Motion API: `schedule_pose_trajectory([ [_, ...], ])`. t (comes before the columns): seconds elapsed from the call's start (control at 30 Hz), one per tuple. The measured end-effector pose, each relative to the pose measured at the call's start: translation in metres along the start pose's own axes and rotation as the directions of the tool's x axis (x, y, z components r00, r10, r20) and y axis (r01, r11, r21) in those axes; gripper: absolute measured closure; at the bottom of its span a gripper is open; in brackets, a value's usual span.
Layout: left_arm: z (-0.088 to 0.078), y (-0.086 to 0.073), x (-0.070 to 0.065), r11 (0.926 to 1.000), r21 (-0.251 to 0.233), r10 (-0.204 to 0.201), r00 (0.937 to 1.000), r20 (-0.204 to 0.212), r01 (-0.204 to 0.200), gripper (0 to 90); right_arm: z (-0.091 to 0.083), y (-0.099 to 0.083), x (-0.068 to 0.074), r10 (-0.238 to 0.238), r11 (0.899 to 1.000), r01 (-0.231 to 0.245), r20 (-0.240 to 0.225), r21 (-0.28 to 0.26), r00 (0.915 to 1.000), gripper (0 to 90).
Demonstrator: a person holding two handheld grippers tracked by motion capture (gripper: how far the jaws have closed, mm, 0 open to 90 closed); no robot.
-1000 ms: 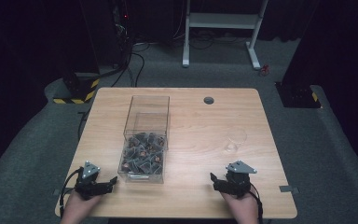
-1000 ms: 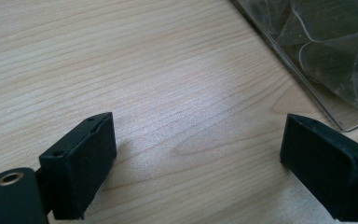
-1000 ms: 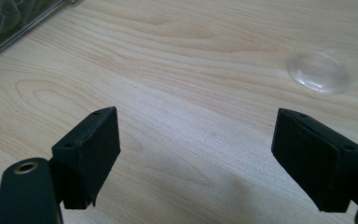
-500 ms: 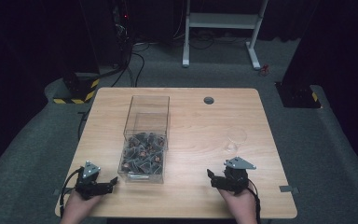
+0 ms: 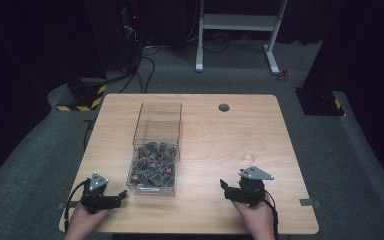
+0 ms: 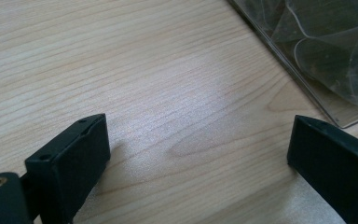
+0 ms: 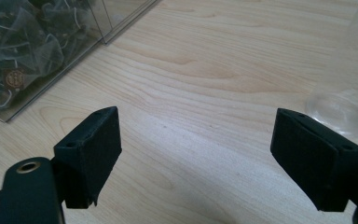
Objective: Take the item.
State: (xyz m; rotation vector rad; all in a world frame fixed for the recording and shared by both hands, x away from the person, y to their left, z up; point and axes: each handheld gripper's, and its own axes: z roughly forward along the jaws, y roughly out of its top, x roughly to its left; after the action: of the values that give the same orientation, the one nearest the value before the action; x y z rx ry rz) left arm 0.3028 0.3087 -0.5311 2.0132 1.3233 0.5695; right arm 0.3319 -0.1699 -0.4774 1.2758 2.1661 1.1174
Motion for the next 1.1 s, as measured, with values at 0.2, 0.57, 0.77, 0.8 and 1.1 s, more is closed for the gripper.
schedule_pose_trajectory([
  [0.2,0.0,0.0,0.0,1.0,0.0,0.0,1.0,-0.001,0.0,6.1,-0.003,0.01,0.001,-0.006,1.0,0.006,-0.021,-0.016,0.9998,16.7],
  [0.57,0.0,0.0,0.0,1.0,-0.001,-0.001,1.0,-0.001,0.001,6.1,-0.004,0.029,0.012,-0.034,0.998,0.032,-0.034,-0.051,0.9988,18.8],
  [0.77,0.0,0.0,0.0,1.0,-0.001,0.0,1.0,0.0,0.0,6.0,-0.003,0.038,0.019,-0.05,0.997,0.047,-0.047,-0.062,0.9976,19.4],
  [0.8,0.0,0.0,0.0,1.0,-0.001,-0.001,1.0,0.0,0.001,6.0,-0.002,0.04,0.021,-0.047,0.997,0.044,-0.051,-0.062,0.9976,19.6],
  [1.1,0.0,0.0,0.0,1.0,-0.001,0.0,1.0,-0.001,0.0,6.0,0.001,0.054,0.033,-0.071,0.995,0.065,-0.074,-0.073,0.9948,20.7],
])
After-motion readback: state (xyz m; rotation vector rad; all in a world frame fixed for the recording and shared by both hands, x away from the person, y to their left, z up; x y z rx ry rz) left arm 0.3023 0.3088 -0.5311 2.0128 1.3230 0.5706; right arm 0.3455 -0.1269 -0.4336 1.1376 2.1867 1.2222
